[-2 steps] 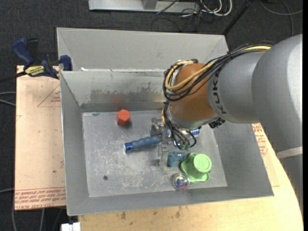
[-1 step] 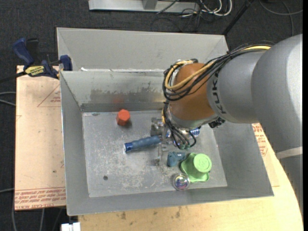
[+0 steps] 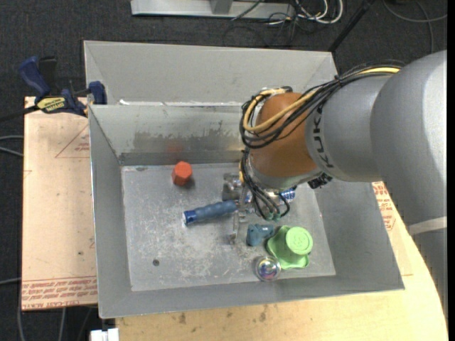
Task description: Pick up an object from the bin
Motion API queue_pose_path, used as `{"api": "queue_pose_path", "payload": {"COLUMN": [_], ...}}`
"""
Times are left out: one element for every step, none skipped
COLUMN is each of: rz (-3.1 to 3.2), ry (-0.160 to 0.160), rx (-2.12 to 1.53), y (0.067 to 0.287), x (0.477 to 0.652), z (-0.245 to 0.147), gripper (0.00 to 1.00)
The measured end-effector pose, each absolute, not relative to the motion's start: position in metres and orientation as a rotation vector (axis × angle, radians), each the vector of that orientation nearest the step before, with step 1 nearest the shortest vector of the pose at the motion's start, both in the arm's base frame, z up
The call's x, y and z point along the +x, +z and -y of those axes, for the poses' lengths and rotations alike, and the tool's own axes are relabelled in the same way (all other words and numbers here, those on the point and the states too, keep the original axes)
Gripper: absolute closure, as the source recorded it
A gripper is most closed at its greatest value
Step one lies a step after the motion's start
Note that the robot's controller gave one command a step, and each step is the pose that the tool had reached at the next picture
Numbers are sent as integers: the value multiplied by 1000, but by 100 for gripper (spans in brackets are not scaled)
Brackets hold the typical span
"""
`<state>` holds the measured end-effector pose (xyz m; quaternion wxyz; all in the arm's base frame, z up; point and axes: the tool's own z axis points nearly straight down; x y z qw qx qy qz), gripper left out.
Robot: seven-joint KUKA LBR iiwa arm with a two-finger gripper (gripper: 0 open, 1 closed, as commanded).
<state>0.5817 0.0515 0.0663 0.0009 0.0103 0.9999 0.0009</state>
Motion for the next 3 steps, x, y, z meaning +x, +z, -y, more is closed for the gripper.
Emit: {"api": "queue_pose_path", "payload": {"rz": [-3137, -3139, -3132], "ry": [4, 3, 4], "rx": [33, 34, 34], "y": [68, 86, 165], "x": [583, 583, 585], "z": [-52, -52, -53], "gripper": [100, 100, 100]}}
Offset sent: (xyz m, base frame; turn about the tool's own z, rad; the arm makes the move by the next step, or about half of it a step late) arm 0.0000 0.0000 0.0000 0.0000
